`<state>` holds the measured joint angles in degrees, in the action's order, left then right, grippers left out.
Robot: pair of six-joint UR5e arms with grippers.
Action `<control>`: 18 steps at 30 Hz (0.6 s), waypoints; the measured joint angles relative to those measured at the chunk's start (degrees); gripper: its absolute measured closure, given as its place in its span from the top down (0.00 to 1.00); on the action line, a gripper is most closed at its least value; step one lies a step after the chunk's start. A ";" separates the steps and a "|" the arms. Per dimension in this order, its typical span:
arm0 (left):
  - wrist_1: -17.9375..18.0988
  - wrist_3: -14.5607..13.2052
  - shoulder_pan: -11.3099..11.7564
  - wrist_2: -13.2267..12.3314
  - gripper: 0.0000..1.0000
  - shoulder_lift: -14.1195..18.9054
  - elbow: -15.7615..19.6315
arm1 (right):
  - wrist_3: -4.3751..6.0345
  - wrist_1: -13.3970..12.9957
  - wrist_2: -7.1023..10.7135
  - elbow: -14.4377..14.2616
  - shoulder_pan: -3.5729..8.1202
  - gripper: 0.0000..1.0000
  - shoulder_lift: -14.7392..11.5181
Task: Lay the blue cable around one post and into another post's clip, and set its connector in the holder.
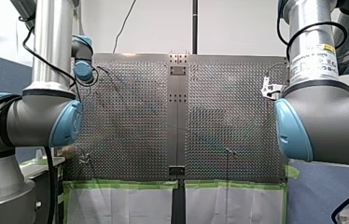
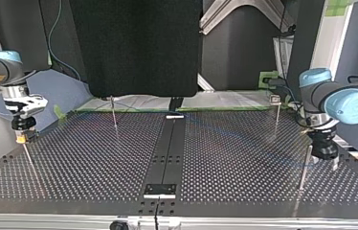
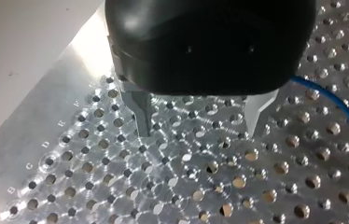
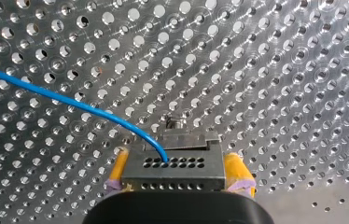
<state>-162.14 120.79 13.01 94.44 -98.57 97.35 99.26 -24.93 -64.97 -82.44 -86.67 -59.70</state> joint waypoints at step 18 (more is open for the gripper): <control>1.69 9.32 0.63 -4.97 1.00 0.02 3.27 | 0.00 0.00 0.00 0.00 0.00 0.00 0.00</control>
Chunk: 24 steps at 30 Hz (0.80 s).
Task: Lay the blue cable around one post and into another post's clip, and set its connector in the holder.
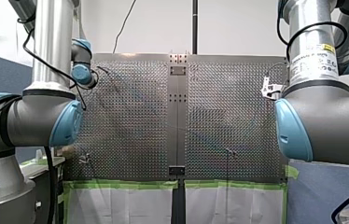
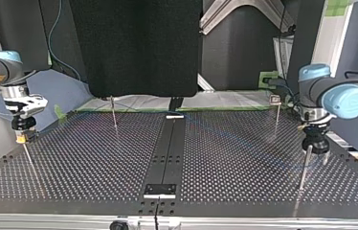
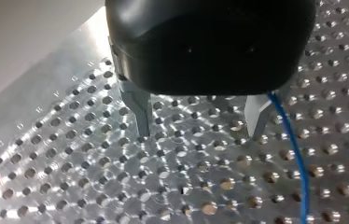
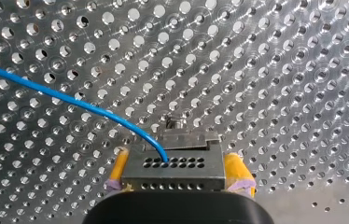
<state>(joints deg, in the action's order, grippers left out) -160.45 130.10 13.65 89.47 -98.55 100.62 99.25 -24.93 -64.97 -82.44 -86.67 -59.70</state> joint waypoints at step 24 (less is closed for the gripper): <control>7.80 12.42 -0.29 -0.99 1.00 0.00 10.23 | 0.00 0.00 0.00 0.00 0.00 0.00 0.00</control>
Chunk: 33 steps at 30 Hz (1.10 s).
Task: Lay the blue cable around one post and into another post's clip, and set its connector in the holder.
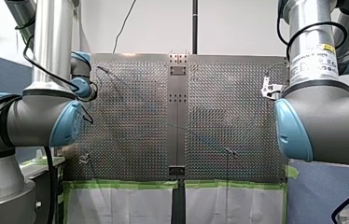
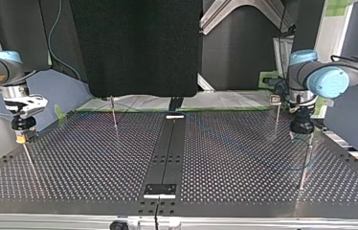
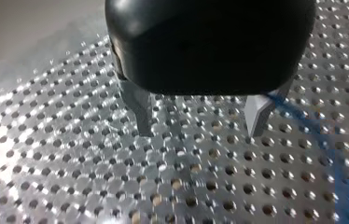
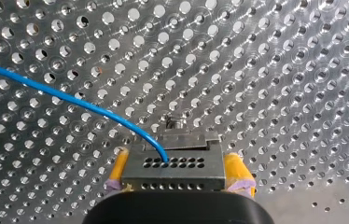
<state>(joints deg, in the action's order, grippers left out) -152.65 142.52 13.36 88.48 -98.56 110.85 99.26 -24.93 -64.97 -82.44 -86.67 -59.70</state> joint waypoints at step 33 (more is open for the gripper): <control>-0.77 -9.12 -2.67 4.26 1.00 4.83 9.80 | 0.00 0.00 0.00 0.00 0.00 0.00 0.00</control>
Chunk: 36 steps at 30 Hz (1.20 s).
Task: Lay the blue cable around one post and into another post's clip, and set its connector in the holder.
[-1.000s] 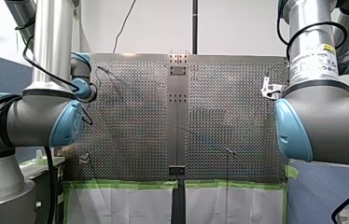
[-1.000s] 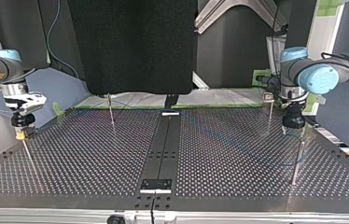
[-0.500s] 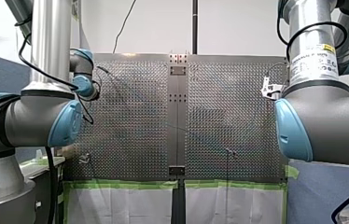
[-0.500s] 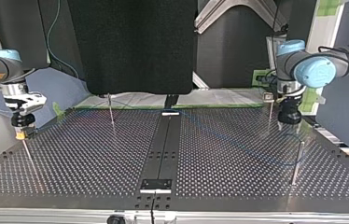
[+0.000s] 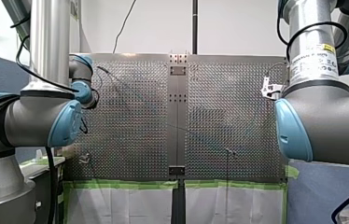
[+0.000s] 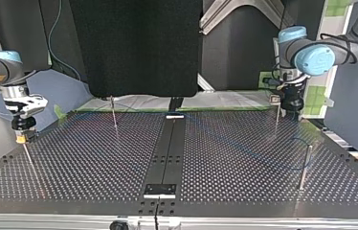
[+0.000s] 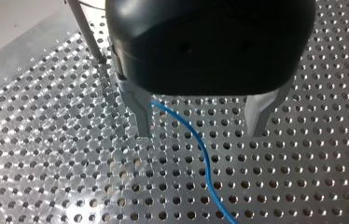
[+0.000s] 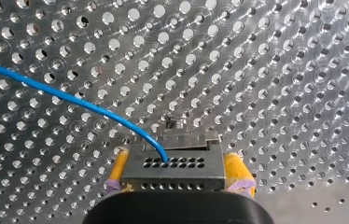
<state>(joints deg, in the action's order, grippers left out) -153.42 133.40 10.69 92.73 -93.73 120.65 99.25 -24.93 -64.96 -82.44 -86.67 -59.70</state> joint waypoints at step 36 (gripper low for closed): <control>-7.76 -15.00 -10.47 -3.59 1.00 14.33 2.32 | 0.00 0.01 0.00 -0.01 -0.01 0.05 0.01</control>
<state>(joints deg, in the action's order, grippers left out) -161.18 118.40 0.22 89.15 -79.40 122.97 99.26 -24.93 -64.97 -82.45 -86.68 -59.69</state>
